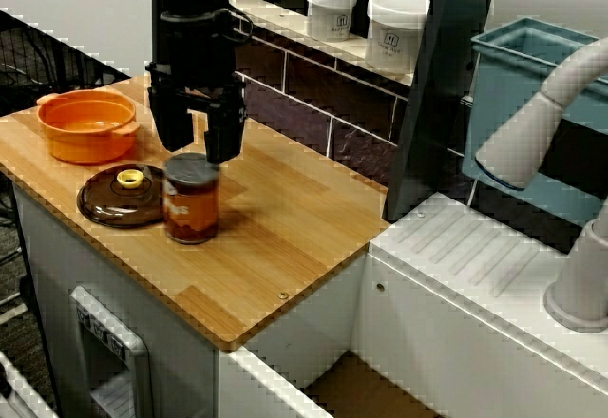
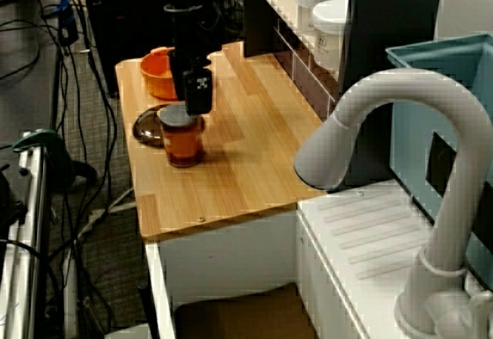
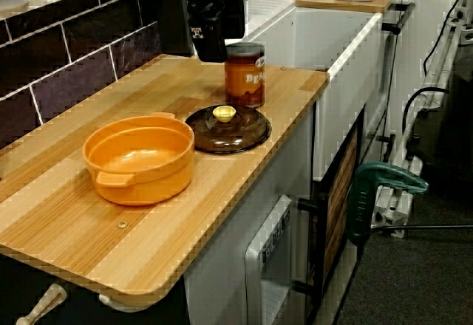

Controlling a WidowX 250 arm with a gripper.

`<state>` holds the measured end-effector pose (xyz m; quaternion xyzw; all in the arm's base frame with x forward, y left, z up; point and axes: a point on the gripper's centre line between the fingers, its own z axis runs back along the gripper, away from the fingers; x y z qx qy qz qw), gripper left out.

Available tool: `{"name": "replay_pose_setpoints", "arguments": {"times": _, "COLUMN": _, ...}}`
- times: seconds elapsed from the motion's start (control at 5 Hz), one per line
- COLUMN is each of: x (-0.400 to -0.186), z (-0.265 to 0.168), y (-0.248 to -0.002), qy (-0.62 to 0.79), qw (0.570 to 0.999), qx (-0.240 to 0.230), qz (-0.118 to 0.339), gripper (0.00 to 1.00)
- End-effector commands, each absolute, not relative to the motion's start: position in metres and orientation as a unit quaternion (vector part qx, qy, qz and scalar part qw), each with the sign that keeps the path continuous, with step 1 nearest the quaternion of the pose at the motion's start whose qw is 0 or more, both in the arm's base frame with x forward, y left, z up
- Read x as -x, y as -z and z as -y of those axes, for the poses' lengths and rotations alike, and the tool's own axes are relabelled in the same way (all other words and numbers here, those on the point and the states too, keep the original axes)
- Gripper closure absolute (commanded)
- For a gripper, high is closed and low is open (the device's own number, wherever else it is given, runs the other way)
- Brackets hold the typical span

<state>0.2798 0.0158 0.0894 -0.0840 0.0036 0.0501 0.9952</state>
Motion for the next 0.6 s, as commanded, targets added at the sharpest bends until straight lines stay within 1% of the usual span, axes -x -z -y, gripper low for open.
{"name": "replay_pose_setpoints", "arguments": {"times": 0.0, "x": -0.290, "z": -0.024, "y": -0.118, "qy": -0.063, "qw": 0.994, "qx": 0.090, "qz": 0.028, "gripper": 0.00}}
{"name": "replay_pose_setpoints", "arguments": {"times": 0.2, "x": -0.286, "z": -0.036, "y": -0.127, "qy": -0.045, "qw": 0.995, "qx": 0.074, "qz": 0.046, "gripper": 0.00}}
{"name": "replay_pose_setpoints", "arguments": {"times": 0.4, "x": -0.280, "z": -0.055, "y": -0.136, "qy": -0.016, "qw": 0.996, "qx": 0.067, "qz": 0.054, "gripper": 0.00}}
